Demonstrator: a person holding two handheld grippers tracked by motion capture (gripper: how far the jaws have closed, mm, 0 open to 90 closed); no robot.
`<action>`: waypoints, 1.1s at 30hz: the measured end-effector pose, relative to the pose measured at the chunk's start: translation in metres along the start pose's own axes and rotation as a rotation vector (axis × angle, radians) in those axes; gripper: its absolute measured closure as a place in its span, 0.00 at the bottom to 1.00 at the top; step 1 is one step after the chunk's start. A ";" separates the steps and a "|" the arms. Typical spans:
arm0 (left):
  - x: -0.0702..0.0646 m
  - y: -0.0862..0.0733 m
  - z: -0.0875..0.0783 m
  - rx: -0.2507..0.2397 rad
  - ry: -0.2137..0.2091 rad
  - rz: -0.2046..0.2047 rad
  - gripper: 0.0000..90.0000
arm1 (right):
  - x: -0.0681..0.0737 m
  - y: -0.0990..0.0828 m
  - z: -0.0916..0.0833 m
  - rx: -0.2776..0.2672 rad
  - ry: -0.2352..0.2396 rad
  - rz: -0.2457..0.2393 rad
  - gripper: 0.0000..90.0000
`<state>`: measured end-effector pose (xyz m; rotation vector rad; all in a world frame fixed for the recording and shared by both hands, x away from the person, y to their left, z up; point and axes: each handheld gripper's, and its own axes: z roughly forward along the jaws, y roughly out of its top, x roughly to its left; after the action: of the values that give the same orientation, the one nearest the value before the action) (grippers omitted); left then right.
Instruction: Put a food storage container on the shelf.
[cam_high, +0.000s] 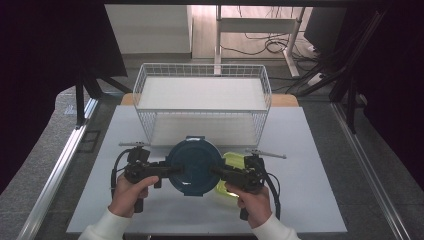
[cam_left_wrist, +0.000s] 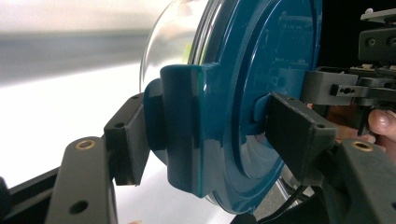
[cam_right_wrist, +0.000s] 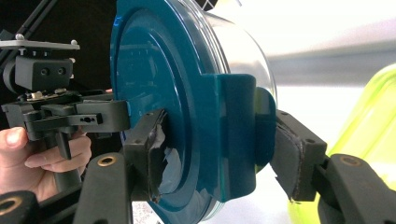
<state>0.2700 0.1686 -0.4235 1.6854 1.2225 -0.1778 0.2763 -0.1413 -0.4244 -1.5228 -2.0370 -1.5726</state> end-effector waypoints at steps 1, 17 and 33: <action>0.000 0.003 0.000 -0.003 -0.001 0.004 0.38 | 0.000 0.003 -0.001 0.000 0.002 -0.004 0.45; 0.000 0.043 -0.009 -0.046 -0.011 0.019 0.39 | 0.006 0.050 0.003 -0.016 0.023 -0.044 0.46; -0.009 0.084 -0.021 -0.095 -0.029 0.054 0.40 | 0.023 0.096 -0.003 -0.051 0.031 -0.092 0.47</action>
<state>0.3221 0.1808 -0.3552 1.6257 1.1454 -0.1094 0.3377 -0.1359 -0.3472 -1.4310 -2.0939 -1.6822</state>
